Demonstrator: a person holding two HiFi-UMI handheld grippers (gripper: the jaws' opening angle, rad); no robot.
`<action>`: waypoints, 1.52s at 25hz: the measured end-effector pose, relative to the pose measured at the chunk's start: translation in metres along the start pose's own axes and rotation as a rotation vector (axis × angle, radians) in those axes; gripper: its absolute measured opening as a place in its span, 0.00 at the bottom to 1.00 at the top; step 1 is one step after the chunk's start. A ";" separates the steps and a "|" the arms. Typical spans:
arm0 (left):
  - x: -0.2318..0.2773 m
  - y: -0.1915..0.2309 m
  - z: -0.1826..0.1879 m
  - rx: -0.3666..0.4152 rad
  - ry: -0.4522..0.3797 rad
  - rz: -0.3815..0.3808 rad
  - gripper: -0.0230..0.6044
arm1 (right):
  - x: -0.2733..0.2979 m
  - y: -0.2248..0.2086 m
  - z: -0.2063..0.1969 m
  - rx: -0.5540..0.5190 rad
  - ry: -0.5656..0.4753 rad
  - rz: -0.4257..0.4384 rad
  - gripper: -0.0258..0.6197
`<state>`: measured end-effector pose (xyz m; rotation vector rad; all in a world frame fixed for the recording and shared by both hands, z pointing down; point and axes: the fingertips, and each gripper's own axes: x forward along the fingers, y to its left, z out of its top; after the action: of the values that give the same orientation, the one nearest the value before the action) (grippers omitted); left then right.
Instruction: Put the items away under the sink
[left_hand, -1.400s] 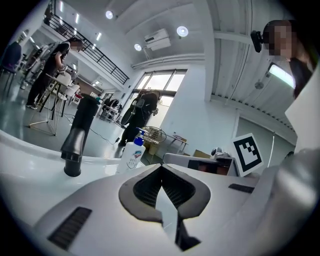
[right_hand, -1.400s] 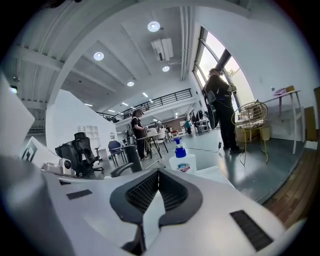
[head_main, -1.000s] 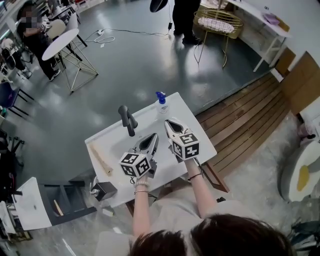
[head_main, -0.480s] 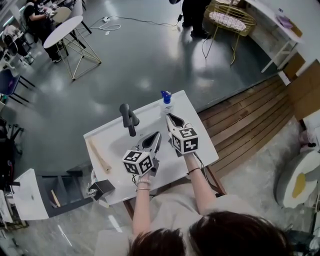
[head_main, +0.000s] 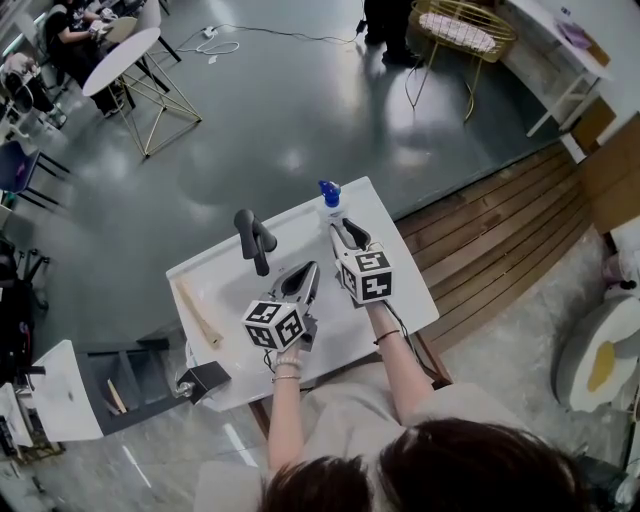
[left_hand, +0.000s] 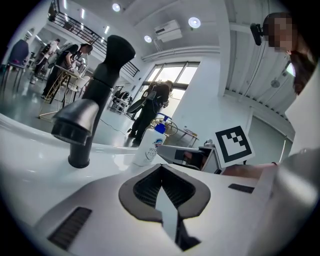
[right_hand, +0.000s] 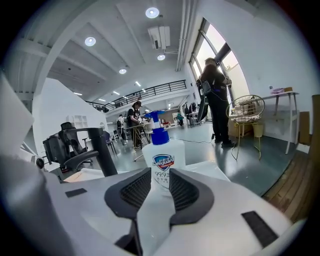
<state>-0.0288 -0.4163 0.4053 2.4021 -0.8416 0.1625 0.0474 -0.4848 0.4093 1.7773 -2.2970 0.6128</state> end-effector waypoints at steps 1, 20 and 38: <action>0.000 0.000 -0.001 -0.002 0.001 0.001 0.04 | 0.001 -0.001 -0.001 -0.001 0.001 -0.004 0.21; 0.000 0.015 -0.007 -0.012 0.029 0.034 0.04 | 0.036 -0.004 0.000 -0.048 0.005 -0.072 0.58; 0.001 0.037 -0.012 -0.046 0.050 0.077 0.04 | 0.065 -0.010 0.001 -0.058 0.000 -0.149 0.60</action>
<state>-0.0492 -0.4334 0.4336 2.3145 -0.9061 0.2303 0.0394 -0.5445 0.4353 1.8983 -2.1349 0.5153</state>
